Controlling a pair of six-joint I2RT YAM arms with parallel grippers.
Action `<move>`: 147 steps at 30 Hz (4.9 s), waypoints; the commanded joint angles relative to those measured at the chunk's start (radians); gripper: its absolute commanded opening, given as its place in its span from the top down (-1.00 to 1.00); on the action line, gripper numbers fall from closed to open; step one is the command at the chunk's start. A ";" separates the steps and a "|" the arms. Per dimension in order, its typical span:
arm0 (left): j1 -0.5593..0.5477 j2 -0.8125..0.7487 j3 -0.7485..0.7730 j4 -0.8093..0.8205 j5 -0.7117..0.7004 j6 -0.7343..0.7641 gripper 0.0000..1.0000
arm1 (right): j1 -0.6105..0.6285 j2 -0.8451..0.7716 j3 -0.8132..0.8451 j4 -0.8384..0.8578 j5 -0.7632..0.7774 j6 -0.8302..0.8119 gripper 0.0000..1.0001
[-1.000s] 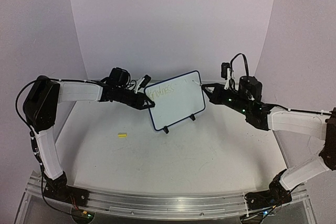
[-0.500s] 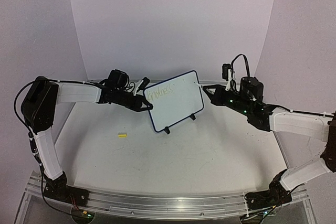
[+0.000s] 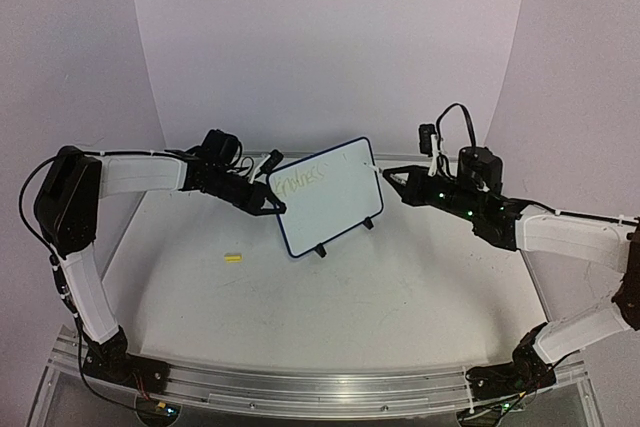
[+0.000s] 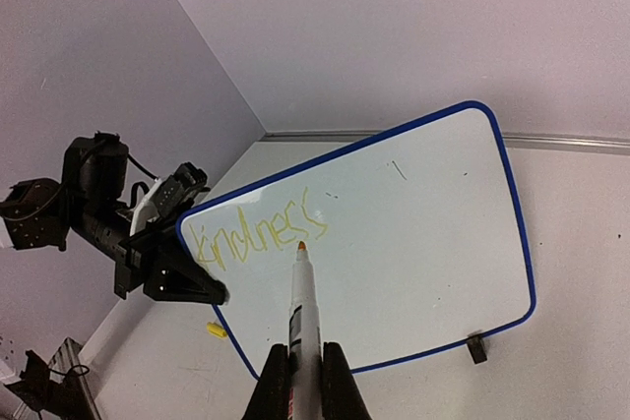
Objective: Write a sentence on the whiteboard
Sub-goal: Write on the whiteboard with the whiteboard marker without the cap.
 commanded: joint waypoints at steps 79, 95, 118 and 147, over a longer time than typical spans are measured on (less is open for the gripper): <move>-0.004 0.009 0.060 -0.129 0.026 0.154 1.00 | -0.060 0.464 0.380 -0.003 -0.105 -0.103 1.00; -0.004 0.003 0.063 -0.131 0.017 0.153 1.00 | -0.043 0.457 0.426 -0.006 -0.181 -0.106 1.00; -0.005 0.002 0.066 -0.127 0.023 0.150 1.00 | -0.039 0.534 0.453 -0.023 -0.122 -0.091 1.00; -0.004 0.001 0.068 -0.127 0.025 0.149 1.00 | -0.037 0.528 0.380 -0.066 -0.137 -0.100 1.00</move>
